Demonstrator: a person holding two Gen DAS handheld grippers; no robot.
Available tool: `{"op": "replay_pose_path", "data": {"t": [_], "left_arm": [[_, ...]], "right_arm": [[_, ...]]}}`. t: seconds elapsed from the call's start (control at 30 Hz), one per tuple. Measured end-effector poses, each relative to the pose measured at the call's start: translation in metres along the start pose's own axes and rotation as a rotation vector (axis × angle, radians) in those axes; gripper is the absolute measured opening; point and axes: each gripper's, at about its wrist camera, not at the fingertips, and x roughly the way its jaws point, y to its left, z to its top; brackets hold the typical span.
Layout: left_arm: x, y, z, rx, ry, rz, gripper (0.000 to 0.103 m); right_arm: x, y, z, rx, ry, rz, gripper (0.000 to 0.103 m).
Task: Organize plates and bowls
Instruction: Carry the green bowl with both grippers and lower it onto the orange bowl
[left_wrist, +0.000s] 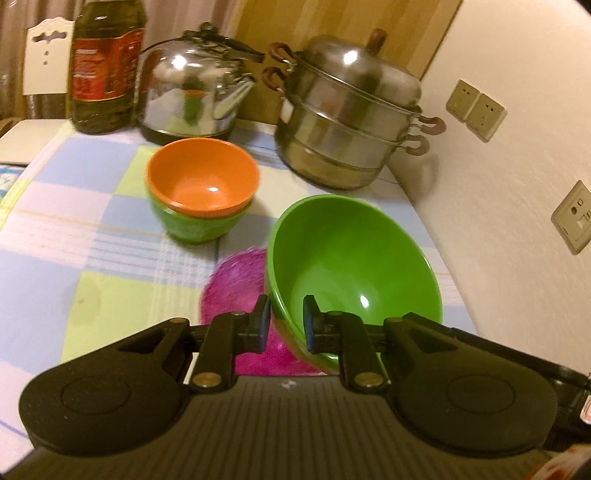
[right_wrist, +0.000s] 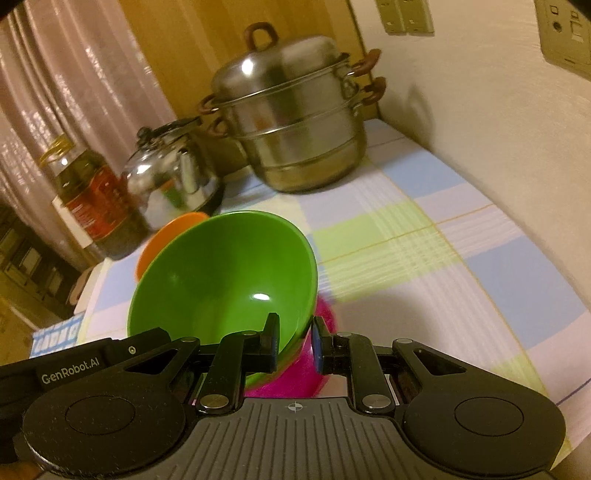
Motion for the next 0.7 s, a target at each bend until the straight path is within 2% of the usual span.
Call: {"op": "replay_pose_path", "data": {"t": [0.37,0.7], "left_arm": [[-0.028,0.041,-0.005,-0.059,-0.027,0.057,0.016],[-0.036,0.055,0.003,-0.076,-0.051,0.069,0.016]], "right_arm": [[0.003,0.045,-0.016,-0.079,0.026,0.058,0.018],[0.013,0.065,-0.015,-0.102,0.031,0.084,0.018]]}}
